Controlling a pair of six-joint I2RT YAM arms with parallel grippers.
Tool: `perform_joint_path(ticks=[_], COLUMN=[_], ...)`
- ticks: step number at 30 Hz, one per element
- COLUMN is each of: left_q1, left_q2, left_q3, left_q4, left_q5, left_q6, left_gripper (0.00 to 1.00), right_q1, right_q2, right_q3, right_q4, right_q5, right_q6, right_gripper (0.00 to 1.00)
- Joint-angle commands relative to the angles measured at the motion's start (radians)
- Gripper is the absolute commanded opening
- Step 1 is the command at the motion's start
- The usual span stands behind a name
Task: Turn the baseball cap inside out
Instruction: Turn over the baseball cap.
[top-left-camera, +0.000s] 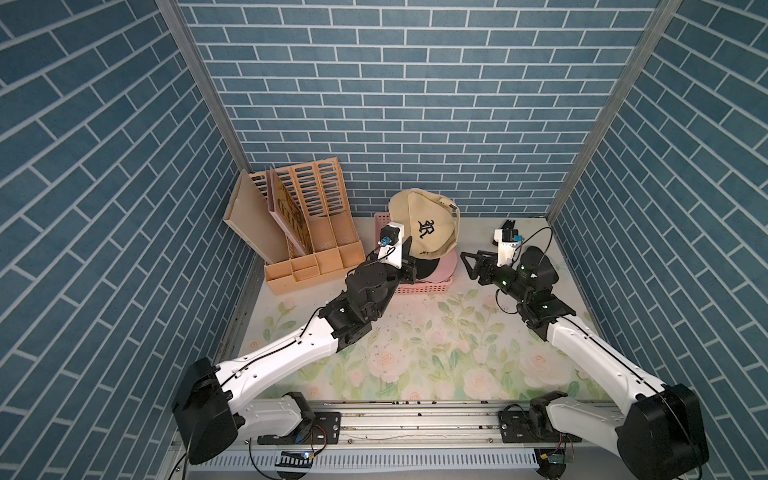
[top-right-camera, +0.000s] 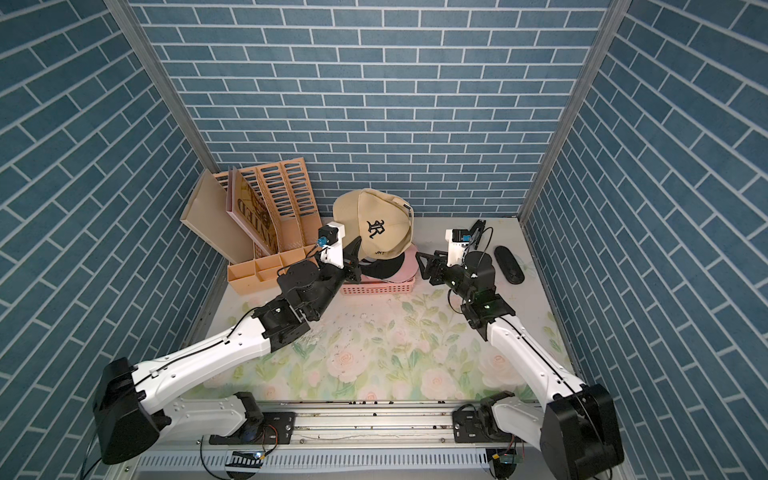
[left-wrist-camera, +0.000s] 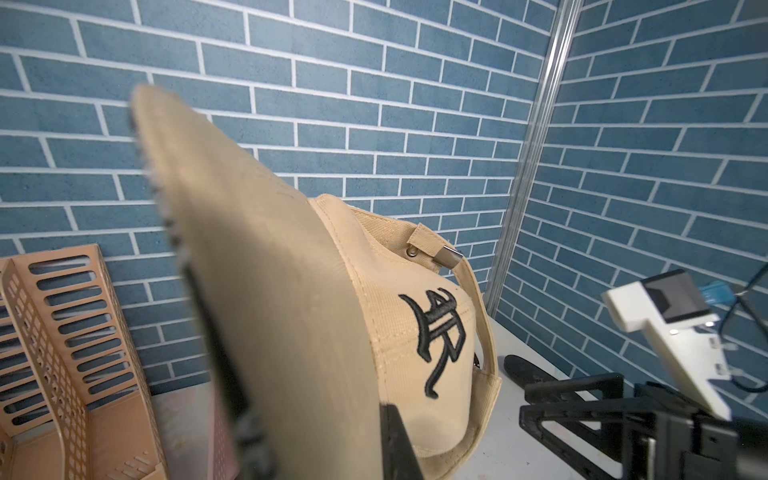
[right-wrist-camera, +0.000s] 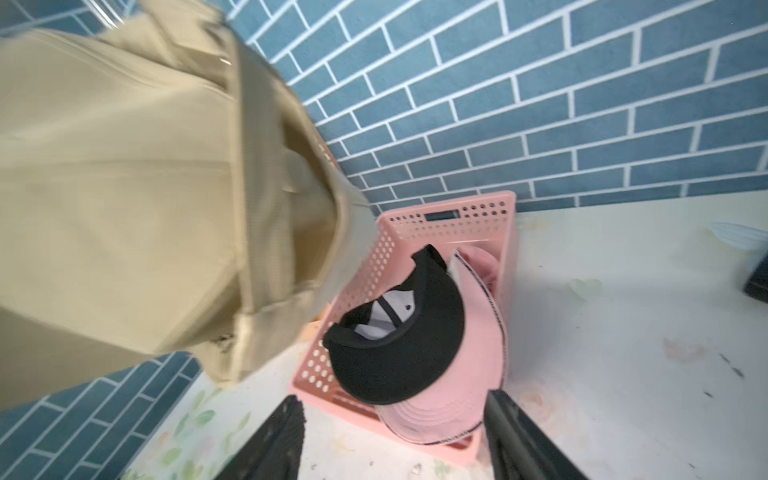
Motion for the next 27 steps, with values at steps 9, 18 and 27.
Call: perform_joint_path(ticks=[9,18,27], left_q1=[-0.005,-0.007,-0.005], left_q2=[-0.001,-0.037,-0.022], left_q3=[0.001,0.0,0.089], left_q4=[0.078,-0.036,-0.256], left_q5=[0.033,0.269,0.395], left_q6=[-0.019,-0.048,-0.034], left_gripper=[0.0,0.0,0.0], right_q1=[0.057,-0.005,-0.115], right_q2=[0.11,0.181,0.2], right_q3=[0.086,0.13,0.119], right_q4=[0.053,0.046,0.017], right_q5=[0.071,0.042,-0.127], right_q6=[0.072,0.035,-0.056], right_gripper=[0.74,0.3,0.24])
